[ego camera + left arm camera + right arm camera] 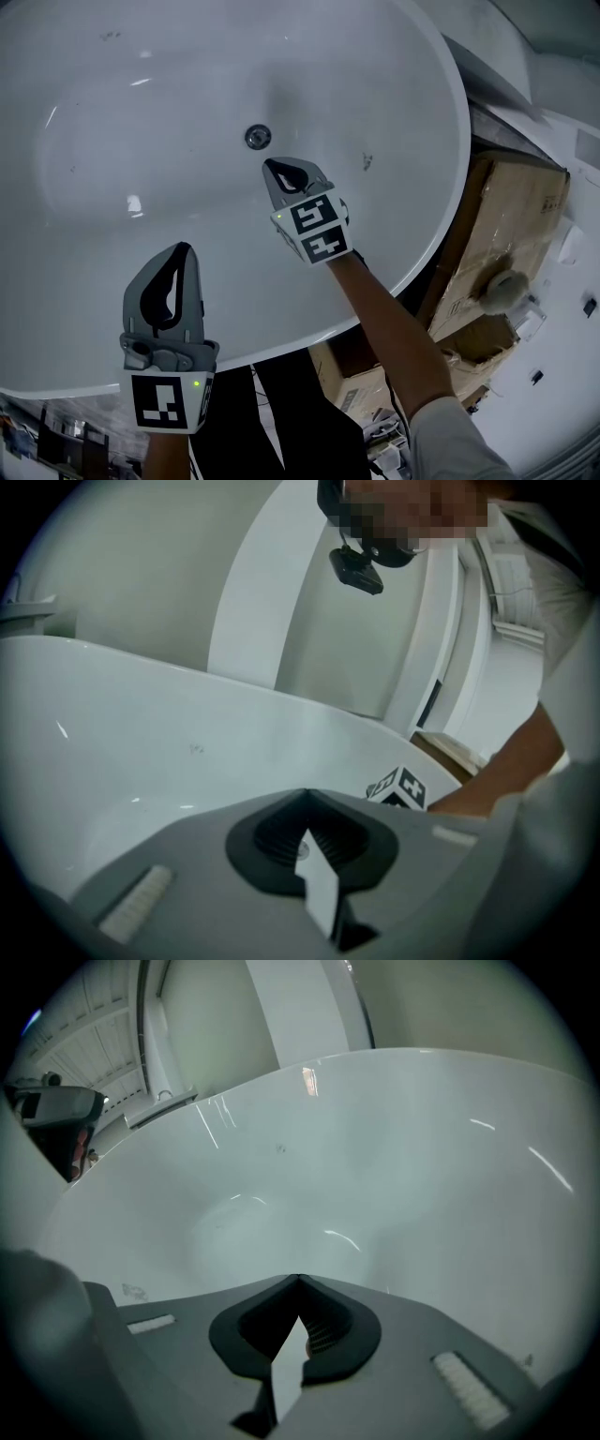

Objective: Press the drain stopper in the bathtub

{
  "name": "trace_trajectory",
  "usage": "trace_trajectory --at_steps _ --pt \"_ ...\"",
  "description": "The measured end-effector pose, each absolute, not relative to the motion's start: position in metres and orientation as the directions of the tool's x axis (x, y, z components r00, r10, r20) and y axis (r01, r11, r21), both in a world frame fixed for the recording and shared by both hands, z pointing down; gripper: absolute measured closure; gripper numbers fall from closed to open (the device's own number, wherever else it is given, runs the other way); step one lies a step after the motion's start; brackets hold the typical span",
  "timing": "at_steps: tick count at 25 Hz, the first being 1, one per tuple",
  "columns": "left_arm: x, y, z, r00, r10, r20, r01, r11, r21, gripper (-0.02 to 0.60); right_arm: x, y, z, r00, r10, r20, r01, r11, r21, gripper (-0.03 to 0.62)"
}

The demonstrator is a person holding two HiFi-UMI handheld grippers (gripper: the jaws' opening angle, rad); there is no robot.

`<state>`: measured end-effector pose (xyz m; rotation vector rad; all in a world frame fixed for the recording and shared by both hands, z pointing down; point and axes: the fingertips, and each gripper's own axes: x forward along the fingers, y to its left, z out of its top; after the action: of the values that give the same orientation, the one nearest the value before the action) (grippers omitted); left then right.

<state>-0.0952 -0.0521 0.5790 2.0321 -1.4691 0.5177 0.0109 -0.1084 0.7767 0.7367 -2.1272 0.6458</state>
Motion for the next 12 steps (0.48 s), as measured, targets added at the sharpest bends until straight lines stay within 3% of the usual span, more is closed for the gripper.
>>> trace_trajectory --at_steps 12 --pt "-0.097 -0.059 0.617 0.323 -0.691 0.646 -0.946 -0.24 0.217 0.581 0.012 -0.115 0.855 -0.46 -0.291 0.839 -0.727 0.667 -0.167 0.595"
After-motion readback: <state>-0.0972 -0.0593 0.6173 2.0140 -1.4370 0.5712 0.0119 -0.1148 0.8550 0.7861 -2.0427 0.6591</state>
